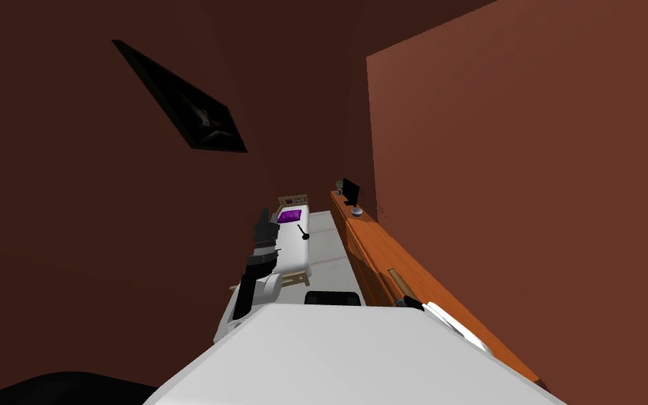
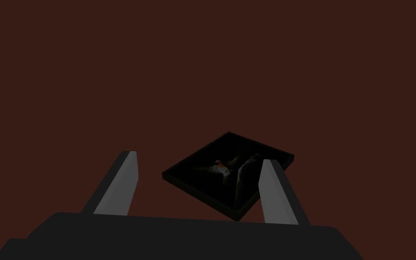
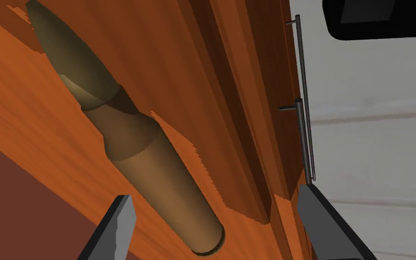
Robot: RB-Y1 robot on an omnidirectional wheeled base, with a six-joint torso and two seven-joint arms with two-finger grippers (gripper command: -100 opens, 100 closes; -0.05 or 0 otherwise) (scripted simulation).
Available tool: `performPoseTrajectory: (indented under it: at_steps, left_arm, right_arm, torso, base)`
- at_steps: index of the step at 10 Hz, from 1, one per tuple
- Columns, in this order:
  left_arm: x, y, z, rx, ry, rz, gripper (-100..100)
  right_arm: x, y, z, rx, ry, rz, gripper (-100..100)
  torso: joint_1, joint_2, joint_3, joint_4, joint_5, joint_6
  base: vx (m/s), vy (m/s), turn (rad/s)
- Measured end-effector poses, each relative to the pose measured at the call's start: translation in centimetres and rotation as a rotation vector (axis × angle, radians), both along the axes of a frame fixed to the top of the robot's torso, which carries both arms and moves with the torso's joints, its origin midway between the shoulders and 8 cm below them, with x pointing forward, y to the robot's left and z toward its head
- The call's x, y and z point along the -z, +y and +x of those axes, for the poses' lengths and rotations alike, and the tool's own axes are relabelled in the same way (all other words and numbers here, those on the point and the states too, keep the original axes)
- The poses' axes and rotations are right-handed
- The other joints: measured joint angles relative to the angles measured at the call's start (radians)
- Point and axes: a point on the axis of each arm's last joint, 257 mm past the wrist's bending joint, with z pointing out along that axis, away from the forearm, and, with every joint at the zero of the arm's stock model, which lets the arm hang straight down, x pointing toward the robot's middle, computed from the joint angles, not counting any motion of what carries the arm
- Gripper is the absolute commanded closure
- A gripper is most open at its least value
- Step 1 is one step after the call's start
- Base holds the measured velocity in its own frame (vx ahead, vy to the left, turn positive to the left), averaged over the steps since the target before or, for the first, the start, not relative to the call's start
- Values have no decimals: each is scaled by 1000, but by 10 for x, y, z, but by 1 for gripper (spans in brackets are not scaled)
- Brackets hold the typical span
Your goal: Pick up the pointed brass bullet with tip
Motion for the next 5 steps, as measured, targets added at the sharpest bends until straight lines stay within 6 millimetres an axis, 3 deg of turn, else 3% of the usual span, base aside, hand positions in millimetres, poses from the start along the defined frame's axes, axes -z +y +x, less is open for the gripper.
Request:
performPoseTrajectory:
  at_steps: [2, 3, 5]
  left_arm:
    - [0, 0, 0, 0, 0, 0, 0]
    - [0, 0, 0, 0, 0, 0, 0]
    - [0, 0, 0, 0, 0, 0, 0]
  right_arm:
    - [10, -25, -24, -12, 93, -49, -100]
    - [15, -31, -49, -17, 148, -66, -100]
    - [21, -35, -75, -17, 214, -64, -100]
  torso:
    - [0, -2, -1, 0, 0, 0]
    - [0, -2, -1, -1, 0, 0]
    - [5, 1, 1, 0, 1, 0]
  base:
    - [175, -128, 135]
    - [132, -86, 72]
    - [74, -34, 12]
